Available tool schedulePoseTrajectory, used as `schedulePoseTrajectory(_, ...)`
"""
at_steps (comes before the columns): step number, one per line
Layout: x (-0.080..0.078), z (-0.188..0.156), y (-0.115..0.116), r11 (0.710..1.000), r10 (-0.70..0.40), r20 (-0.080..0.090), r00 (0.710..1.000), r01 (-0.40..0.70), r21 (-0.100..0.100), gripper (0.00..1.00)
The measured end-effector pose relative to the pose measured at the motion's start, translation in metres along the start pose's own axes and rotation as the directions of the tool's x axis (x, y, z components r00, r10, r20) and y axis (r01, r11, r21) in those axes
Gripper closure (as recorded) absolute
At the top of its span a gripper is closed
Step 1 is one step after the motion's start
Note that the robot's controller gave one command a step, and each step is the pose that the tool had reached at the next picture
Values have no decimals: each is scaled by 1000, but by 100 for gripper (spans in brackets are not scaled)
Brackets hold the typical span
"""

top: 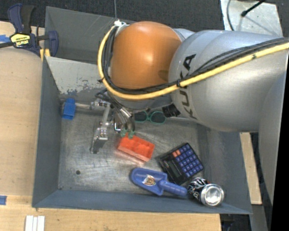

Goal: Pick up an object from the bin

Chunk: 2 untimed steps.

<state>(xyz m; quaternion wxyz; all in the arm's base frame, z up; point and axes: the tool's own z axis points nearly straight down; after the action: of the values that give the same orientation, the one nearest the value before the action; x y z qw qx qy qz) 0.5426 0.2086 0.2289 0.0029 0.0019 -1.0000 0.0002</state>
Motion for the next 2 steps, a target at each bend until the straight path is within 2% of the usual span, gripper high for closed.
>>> schedulePoseTrajectory(1,-2,-5,-1,1000,3,8,1000,-3,-2,0)
schedulePoseTrajectory(2,-5,32,-29,998,62,14,998,-62,-5,0)
